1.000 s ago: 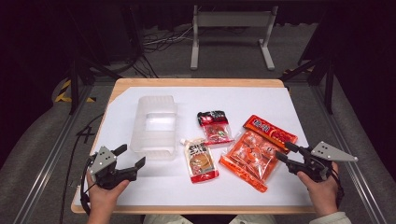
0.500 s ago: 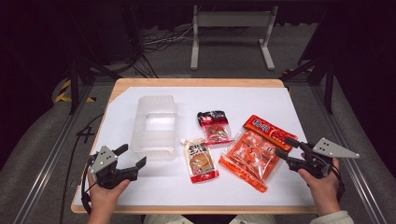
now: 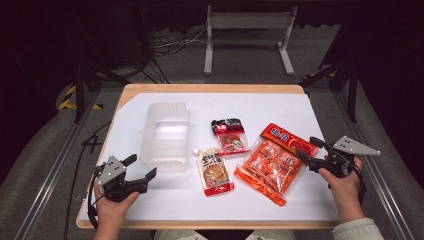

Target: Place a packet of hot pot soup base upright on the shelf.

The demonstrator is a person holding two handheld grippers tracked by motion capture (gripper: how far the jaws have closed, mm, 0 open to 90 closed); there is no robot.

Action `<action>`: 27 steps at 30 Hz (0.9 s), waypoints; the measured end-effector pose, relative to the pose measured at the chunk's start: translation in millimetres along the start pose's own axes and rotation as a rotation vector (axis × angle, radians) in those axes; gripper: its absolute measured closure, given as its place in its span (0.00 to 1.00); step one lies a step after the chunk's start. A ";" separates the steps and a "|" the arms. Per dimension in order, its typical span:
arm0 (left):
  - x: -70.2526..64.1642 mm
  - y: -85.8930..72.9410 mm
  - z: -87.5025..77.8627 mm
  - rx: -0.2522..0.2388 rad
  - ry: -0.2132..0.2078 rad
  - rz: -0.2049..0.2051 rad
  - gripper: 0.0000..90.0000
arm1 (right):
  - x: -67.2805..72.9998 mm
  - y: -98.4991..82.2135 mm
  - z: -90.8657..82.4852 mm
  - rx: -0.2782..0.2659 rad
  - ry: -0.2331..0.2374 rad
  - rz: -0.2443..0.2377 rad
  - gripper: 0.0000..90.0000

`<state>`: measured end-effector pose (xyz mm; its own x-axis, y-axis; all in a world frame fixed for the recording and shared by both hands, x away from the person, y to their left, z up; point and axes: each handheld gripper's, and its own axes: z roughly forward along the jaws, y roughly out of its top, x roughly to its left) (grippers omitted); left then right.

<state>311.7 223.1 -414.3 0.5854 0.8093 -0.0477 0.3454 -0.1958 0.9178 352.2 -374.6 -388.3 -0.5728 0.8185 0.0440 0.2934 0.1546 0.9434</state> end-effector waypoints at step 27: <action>3.2 -2.5 -1.8 0.004 -0.010 -0.030 0.20 | -45.2 -2.0 30.5 0.145 -0.103 0.152 0.24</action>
<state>311.4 227.1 -416.0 0.5820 0.8093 -0.0792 0.3657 -0.1735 0.9144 400.9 -395.1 -402.2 -0.4344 0.8896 0.1414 0.4820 0.0969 0.8708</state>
